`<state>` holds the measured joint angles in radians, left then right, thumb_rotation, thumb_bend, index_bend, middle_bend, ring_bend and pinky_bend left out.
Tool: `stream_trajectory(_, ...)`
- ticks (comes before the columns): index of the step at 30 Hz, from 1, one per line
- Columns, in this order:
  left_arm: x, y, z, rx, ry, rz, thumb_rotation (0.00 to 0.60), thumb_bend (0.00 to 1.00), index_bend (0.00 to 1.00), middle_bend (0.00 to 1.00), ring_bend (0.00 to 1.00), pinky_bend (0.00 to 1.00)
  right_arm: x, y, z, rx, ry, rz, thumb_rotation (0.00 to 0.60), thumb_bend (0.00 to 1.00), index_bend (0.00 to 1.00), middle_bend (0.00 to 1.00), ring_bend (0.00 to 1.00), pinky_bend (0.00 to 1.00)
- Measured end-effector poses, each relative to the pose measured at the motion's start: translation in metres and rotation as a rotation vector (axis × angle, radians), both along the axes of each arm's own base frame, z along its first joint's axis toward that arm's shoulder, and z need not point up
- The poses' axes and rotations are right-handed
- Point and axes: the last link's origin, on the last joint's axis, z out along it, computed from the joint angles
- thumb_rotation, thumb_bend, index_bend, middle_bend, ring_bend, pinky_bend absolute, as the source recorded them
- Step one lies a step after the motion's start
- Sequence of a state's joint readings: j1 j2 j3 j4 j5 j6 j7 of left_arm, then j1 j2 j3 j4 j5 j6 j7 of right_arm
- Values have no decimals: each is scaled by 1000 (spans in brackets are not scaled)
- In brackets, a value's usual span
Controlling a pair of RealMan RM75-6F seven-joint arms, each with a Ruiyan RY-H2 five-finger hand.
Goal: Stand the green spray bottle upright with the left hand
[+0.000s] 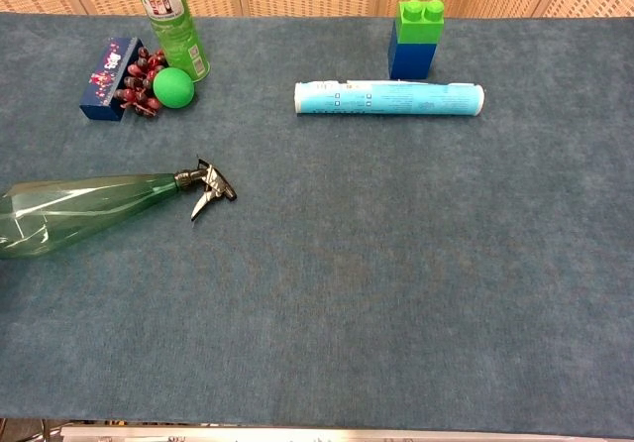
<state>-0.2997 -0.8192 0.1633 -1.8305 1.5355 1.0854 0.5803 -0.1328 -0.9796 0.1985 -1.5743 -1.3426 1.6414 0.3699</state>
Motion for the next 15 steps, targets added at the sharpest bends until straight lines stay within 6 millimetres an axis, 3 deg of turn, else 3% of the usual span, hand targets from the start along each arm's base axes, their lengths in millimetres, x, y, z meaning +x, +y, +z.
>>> stream_trajectory(5, 10, 5, 2, 42, -50, 18, 600, 296, 243, 0, 0, 30, 0, 0, 0, 1, 0, 0, 600, 96, 485, 338, 255, 359)
stream_trajectory(11, 29, 10, -6, 62, -152, 89, 600, 152, 120, 0, 0, 30, 1, -1, -1, 6, 2, 0, 600, 96, 485, 338, 255, 359)
stream_trajectory(15, 39, 16, -14, 66, -179, 148, 600, 114, 69, 0, 0, 30, 0, -1, -1, 4, 0, 1, 600, 96, 485, 338, 255, 359)
